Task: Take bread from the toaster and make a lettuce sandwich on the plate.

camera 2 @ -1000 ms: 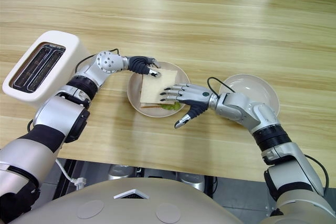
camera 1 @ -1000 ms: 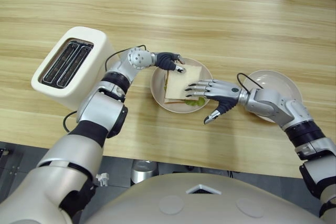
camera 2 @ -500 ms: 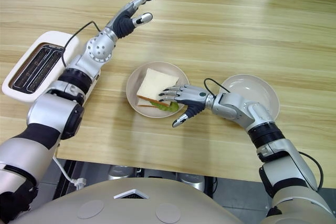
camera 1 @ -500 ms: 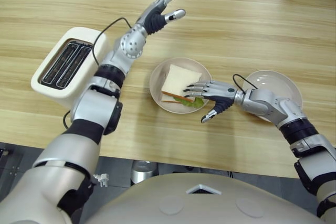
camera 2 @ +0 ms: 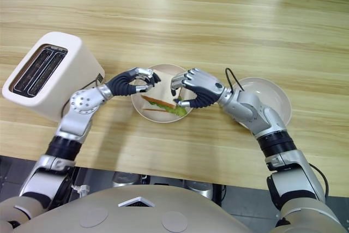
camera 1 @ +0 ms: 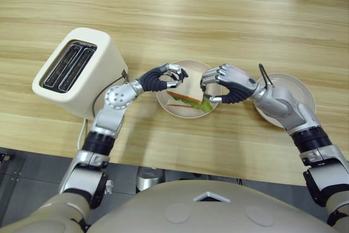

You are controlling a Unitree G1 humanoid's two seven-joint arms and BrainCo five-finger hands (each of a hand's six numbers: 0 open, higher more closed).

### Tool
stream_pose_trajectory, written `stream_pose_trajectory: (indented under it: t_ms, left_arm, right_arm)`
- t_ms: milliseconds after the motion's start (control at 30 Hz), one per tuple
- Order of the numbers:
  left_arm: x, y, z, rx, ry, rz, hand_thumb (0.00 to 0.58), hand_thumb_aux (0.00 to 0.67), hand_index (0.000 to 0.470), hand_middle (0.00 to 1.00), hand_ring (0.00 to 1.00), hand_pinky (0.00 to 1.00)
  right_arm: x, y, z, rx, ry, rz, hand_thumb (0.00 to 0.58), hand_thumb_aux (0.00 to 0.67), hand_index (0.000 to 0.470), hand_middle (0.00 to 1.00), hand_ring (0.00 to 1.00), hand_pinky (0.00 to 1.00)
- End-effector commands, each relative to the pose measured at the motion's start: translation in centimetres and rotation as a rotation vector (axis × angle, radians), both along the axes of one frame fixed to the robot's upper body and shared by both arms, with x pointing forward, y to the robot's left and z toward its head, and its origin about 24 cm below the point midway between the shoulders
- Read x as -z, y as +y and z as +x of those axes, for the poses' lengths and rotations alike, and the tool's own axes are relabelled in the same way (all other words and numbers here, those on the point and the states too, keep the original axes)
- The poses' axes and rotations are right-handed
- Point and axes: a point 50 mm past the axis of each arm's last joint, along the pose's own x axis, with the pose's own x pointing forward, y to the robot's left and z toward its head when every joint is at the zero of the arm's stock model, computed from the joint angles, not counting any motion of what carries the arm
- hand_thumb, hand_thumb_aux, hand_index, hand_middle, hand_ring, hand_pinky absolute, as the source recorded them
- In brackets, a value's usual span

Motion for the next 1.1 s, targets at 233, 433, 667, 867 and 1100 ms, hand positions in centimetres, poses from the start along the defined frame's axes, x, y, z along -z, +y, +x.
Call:
stream_pose_trajectory:
  t_ms: [233, 433, 667, 867, 1100]
  left_arm:
    - [2.6, 1.0, -6.9, 0.197, 0.219, 0.179, 0.580, 0.670, 0.460, 1.00, 1.00, 1.00]
    - [5.3, 1.1, -8.5, 0.210, 0.289, 0.326, 0.580, 0.670, 0.460, 1.00, 1.00, 1.00]
    - [7.7, 0.0, -7.7, 0.177, 0.290, 0.427, 0.580, 0.670, 0.460, 1.00, 1.00, 1.00]
    - [9.2, -1.1, -6.2, 0.135, 0.251, 0.488, 0.580, 0.670, 0.460, 1.00, 1.00, 1.00]
    - [9.6, -1.5, -3.1, 0.052, 0.181, 0.532, 0.580, 0.670, 0.460, 1.00, 1.00, 1.00]
  right_arm:
    - [4.2, -0.6, -4.0, 0.022, 0.246, -0.139, 0.580, 0.670, 0.460, 1.00, 1.00, 1.00]
    - [8.0, 0.8, -6.6, 0.044, 0.384, -0.252, 0.580, 0.670, 0.460, 1.00, 1.00, 1.00]
    - [10.4, 2.4, -6.8, 0.040, 0.390, -0.394, 0.580, 0.670, 0.460, 1.00, 1.00, 1.00]
    - [11.3, 3.1, -5.1, 0.080, 0.367, -0.464, 0.580, 0.670, 0.460, 1.00, 1.00, 1.00]
    - [11.2, 3.4, -1.7, 0.130, 0.291, -0.480, 0.580, 0.670, 0.460, 1.00, 1.00, 1.00]
